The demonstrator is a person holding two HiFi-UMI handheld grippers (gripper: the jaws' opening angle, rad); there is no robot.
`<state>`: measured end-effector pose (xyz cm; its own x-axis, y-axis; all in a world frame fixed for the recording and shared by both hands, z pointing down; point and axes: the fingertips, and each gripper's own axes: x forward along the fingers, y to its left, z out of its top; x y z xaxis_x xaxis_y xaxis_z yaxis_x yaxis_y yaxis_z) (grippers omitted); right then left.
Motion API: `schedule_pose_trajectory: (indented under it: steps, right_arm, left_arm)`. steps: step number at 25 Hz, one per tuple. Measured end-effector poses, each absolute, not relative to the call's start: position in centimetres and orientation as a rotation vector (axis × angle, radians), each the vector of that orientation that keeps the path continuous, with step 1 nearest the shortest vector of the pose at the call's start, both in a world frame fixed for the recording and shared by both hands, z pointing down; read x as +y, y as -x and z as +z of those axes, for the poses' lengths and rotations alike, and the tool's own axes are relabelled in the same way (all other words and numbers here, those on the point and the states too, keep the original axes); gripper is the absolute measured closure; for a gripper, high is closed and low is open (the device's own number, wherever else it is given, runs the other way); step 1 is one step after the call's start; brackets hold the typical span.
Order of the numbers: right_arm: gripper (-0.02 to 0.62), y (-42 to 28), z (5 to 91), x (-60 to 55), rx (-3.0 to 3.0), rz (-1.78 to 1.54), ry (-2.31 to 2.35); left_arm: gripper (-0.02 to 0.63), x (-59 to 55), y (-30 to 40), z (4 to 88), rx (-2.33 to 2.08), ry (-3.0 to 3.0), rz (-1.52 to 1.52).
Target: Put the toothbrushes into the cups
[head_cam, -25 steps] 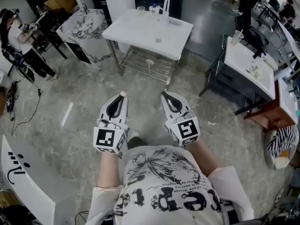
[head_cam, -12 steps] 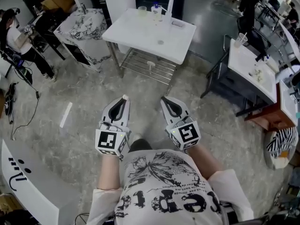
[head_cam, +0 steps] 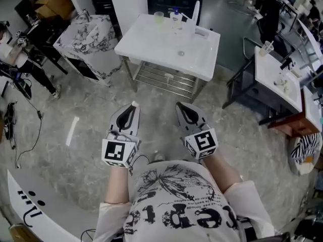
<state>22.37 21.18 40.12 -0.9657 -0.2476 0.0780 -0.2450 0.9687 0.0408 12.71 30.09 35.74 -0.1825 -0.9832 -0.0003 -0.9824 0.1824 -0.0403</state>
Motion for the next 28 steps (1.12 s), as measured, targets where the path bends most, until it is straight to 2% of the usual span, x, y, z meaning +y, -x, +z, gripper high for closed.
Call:
schedule_pose_trajectory:
  steps: [13,28]
  right_arm:
    - [0.603,-9.8,42.5,16.1,-2.993,0.006,-0.348]
    - [0.603,1.5,42.6,-2.3,-3.022,-0.045,-0.284]
  left_arm:
    - [0.58,24.9,-1.1,38.0,2.454,2.005,-0.02]
    - [0.58,5.6,9.3,37.7,2.446,1.946,0.013]
